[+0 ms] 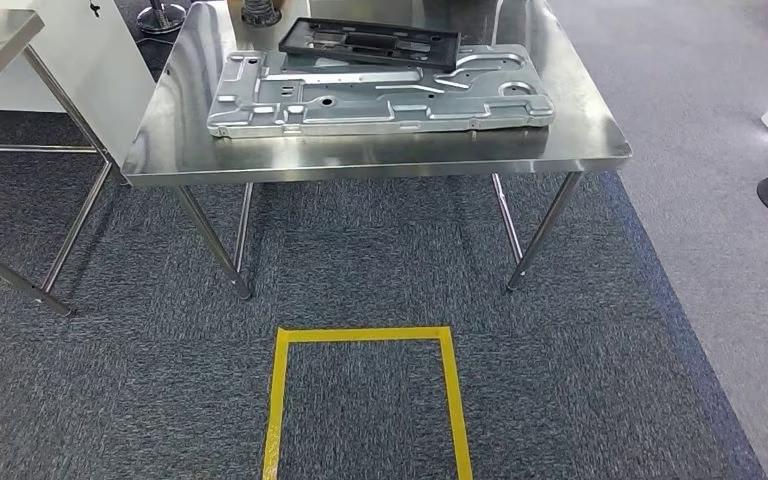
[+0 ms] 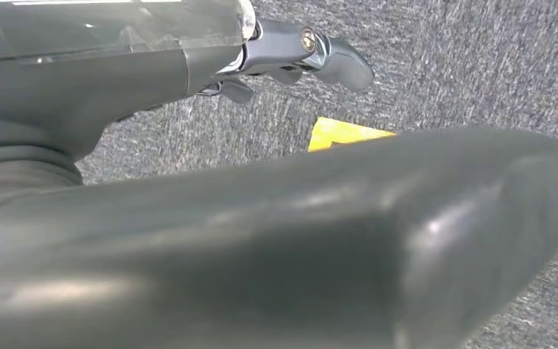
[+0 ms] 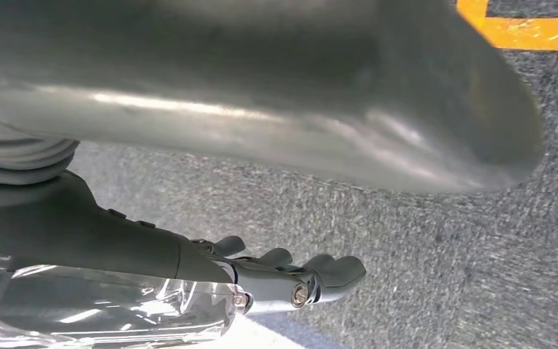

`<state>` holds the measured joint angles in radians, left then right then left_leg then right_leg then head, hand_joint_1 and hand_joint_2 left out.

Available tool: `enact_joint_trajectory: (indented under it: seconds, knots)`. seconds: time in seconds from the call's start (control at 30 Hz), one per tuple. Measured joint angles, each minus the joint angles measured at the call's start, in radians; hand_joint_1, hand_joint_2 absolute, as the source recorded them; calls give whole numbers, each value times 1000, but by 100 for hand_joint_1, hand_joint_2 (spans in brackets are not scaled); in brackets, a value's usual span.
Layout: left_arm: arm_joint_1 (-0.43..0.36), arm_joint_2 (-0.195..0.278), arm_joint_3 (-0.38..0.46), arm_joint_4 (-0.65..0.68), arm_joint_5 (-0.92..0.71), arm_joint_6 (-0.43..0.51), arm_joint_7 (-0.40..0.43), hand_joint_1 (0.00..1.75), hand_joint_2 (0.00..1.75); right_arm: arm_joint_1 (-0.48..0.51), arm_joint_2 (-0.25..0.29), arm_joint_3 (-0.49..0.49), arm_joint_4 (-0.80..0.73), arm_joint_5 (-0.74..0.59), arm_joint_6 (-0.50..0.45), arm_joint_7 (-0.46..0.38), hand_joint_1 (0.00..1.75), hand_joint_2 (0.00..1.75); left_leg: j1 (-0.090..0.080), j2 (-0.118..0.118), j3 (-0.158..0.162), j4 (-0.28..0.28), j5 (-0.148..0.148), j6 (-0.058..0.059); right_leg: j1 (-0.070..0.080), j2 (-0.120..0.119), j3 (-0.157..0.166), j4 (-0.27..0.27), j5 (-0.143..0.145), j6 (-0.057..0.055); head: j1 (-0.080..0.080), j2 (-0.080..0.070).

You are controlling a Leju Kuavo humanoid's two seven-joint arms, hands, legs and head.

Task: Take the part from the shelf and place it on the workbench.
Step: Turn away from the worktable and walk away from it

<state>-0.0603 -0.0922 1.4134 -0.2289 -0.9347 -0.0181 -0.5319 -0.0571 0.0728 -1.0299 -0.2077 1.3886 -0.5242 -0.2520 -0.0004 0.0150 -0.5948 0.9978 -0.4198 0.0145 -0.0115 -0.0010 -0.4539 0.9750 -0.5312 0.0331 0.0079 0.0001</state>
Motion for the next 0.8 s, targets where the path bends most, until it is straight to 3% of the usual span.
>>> enact_joint_trajectory:
  seconds: [0.07, 0.1, 0.17, 0.23, 0.27, 0.3, 0.33, 0.4, 0.47, 0.5, 0.53, 0.6, 0.67, 0.73, 0.8]
  knots:
    - [0, 0, 0, 0, -1, 0, 0, 0, 0, 0, 3, 0, 0, 0, 1, 4, 0, 0, 1, 0, -5, 0, 13, -13, 3, 0, -3, -12, 5, -14, 0, 0]
    - [1, 1, 0, 0, -2, 0, 0, 0, 0, 0, 4, 0, 0, 0, 2, 6, 0, 0, 2, -2, -10, 6, 4, -19, 2, -2, -9, -14, 12, -23, 0, 0]
    - [3, 2, 0, 0, -5, 0, 1, 0, 0, -1, 7, 0, 1, -1, 3, 10, 0, 0, 4, -5, -31, 63, -64, -29, -1, -6, -29, -16, 33, -41, -3, 0]
    - [3, 2, 0, 0, -8, -1, 1, 0, 0, -1, 7, 0, 1, -4, 3, 14, 0, 0, 7, -6, -64, 186, -162, -35, 2, -8, -57, -12, 54, -50, -6, 0]
    - [3, 2, 0, 0, -9, -1, 1, 0, 0, -1, 7, 0, 1, -7, 5, 16, 0, 0, 8, -6, -75, 246, -190, -36, 4, -8, -73, -9, 65, -50, -6, 0]
    - [3, 2, 0, 0, -10, -1, 1, 0, 0, -1, 7, 0, 1, -13, 8, 18, 0, 0, 8, -6, -73, 283, -195, -36, 5, -8, -90, -5, 75, -50, -6, 0]
    - [3, 2, 0, 0, -10, -1, 1, 0, 0, -1, 8, 0, 1, -22, 17, 20, 0, 0, 8, -6, -55, 287, -176, -35, 6, -8, -108, 0, 85, -49, -6, 0]
    - [1, 2, 0, 0, -13, -1, 1, 0, 0, -1, 8, -5, 1, -44, 47, 25, 0, 0, 8, -7, 32, 192, -118, -28, 8, -7, -139, 9, 101, -45, -6, 0]
    - [-2, 3, -1, 0, -17, -2, 3, 0, 0, -3, 10, -16, 1, -71, 105, 49, 0, 0, 4, -7, 141, 37, -116, -16, 11, -6, -157, 18, 114, -36, -6, 0]
    - [-4, 3, -1, 0, -19, -2, 6, 0, 0, -4, 11, -23, 2, -82, 140, 67, 0, 0, 2, -7, 173, -17, -128, -10, 11, -6, -160, 19, 121, -31, -5, 0]
    - [-5, 4, -1, 0, -19, -2, 11, 0, 0, -4, 11, -30, 2, -91, 176, 89, 0, 0, -1, -7, 186, -46, -138, -4, 11, -7, -161, 19, 128, -25, -6, 0]
    - [-4, 4, -1, 0, -20, -3, 23, 0, 0, -5, 11, -44, 2, -103, 228, 124, 0, 0, 0, -4, 179, -54, -126, 9, 9, -7, -163, 19, 137, -12, -8, 0]
    - [-4, 4, -1, 0, -20, -3, 39, 0, 0, -6, 12, -59, 2, -116, 266, 157, 0, 0, 3, -1, 164, -57, -107, 22, 6, -4, -185, 69, 93, -1, -5, 0]
    - [-4, 5, -1, 0, -20, -2, 53, 0, 0, -6, 12, -72, 3, -124, 294, 190, 0, 0, 2, 1, 142, -55, -90, 28, 1, -2, -234, 203, 3, 8, 0, 0]
    - [-3, 5, -1, 0, -21, -2, 61, 0, 0, -6, 12, -81, 4, -126, 307, 208, 0, 0, 0, 1, 118, -49, -76, 28, -1, -2, -262, 312, -51, 13, 0, 0]
